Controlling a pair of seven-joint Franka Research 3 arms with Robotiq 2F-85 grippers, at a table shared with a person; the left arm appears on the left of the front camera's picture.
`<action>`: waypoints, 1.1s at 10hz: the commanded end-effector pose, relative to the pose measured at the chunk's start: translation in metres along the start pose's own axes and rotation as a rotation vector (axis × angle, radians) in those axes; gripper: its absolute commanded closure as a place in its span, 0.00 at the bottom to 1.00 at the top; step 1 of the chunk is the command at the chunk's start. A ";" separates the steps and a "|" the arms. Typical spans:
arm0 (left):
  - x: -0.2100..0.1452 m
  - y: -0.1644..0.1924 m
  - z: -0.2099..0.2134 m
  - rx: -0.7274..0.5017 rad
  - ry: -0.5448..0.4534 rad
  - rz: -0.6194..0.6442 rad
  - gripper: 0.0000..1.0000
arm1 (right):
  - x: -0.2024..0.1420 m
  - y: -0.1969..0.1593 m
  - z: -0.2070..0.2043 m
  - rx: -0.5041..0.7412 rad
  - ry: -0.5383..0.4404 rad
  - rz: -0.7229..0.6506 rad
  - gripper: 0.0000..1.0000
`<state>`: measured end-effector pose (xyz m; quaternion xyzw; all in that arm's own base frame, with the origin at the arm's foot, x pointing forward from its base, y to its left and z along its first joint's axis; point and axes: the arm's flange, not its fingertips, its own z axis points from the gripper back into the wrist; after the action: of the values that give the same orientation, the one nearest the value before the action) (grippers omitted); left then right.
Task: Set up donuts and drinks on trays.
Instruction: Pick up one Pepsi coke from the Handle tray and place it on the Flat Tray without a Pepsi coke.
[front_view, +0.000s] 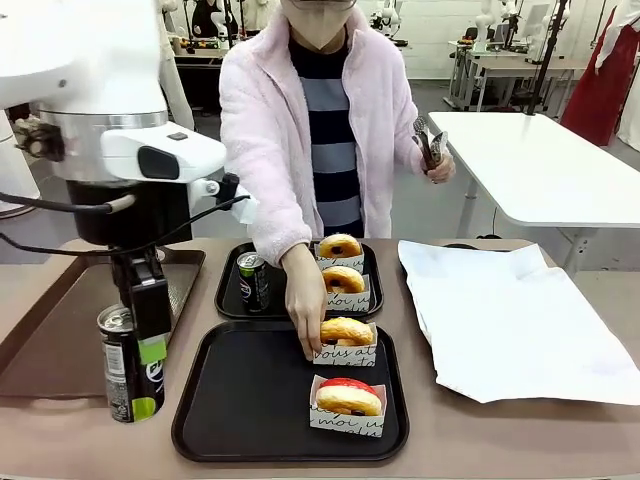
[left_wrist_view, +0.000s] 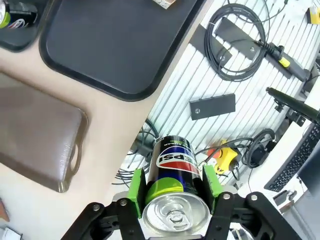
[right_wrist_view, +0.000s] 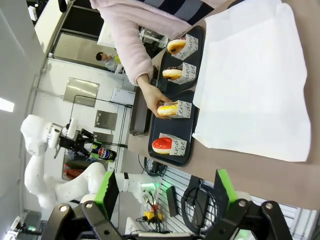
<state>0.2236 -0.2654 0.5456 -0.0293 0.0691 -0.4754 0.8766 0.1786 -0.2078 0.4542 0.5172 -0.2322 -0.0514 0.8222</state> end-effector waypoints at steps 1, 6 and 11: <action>0.007 0.010 -0.009 0.015 -0.036 0.012 0.43 | 0.003 0.002 0.000 0.026 -0.018 0.016 0.00; 0.075 0.049 -0.033 0.099 -0.095 0.272 0.43 | 0.003 0.002 0.000 0.026 -0.018 0.016 0.00; 0.131 0.072 -0.099 0.210 -0.231 0.479 0.43 | 0.003 0.002 0.000 0.026 -0.018 0.016 0.00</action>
<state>0.3422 -0.3258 0.4289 0.0143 -0.0550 -0.2713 0.9608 0.1786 -0.2079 0.4544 0.5171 -0.2325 -0.0514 0.8221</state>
